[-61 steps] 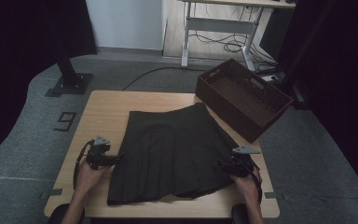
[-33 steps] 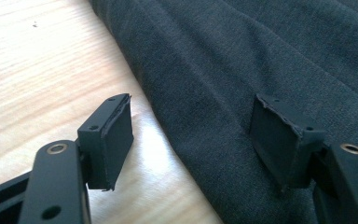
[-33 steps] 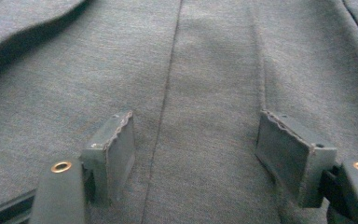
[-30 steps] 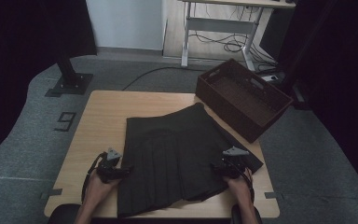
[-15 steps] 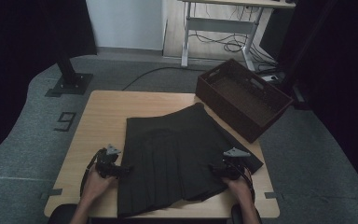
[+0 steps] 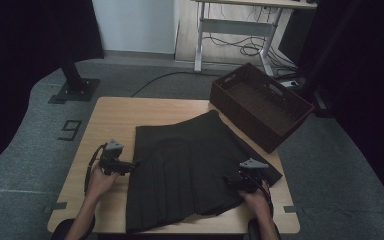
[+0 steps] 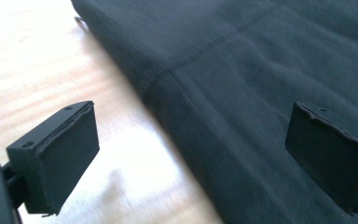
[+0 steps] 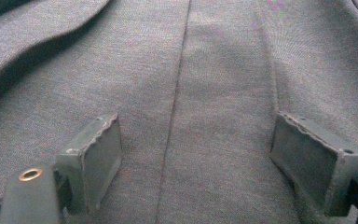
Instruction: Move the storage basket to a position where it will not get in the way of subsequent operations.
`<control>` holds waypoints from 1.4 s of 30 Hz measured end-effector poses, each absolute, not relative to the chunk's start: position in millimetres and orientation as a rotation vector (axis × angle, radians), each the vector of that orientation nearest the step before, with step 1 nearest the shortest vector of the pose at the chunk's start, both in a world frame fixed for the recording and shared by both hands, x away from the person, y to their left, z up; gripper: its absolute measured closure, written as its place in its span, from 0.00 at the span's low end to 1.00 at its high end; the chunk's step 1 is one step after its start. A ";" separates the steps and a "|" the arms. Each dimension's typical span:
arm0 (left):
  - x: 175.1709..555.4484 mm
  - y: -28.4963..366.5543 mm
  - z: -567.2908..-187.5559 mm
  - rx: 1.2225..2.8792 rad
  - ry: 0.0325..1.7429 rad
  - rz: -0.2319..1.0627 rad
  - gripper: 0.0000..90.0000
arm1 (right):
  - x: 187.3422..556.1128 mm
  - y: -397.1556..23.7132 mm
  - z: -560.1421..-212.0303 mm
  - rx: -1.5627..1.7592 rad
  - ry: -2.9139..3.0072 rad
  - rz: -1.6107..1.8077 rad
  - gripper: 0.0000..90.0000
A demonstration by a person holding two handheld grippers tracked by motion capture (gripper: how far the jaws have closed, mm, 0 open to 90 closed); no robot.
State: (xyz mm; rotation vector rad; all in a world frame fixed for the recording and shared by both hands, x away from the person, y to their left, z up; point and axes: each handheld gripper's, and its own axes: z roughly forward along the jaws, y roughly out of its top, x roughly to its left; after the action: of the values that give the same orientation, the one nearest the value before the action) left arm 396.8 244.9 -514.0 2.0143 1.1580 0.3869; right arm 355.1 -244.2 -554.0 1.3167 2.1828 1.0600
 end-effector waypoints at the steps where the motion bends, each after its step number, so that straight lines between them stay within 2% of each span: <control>1: 399.9 245.7 -513.2 2.013 1.165 0.390 0.03 | 355.1 -244.2 -554.0 1.317 2.183 1.060 0.18; 19: 459.2 241.4 -512.1 2.054 1.255 0.558 0.00 | 355.8 -244.6 -554.3 1.295 2.223 1.097 0.15; 25: 476.3 237.0 -520.4 2.044 1.298 0.592 0.00 | 356.0 -245.2 -554.3 1.287 2.236 1.106 0.15; 35: 491.5 230.3 -542.0 2.125 1.357 0.677 0.00 | 357.5 -244.3 -553.0 1.263 2.254 1.055 0.19; 37: 492.6 230.7 -542.6 2.114 1.367 0.675 0.00 | 359.5 -244.4 -552.8 1.255 2.259 1.046 0.19; 42: 499.2 242.5 -546.9 2.039 1.430 0.571 0.00 | 368.1 -246.8 -552.9 1.234 2.272 1.045 0.19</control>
State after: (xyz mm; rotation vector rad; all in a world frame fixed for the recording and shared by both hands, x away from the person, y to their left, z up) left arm 499.2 242.5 -546.9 2.0385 1.4302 0.5714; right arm 368.1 -246.8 -552.9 1.2339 2.2721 1.0448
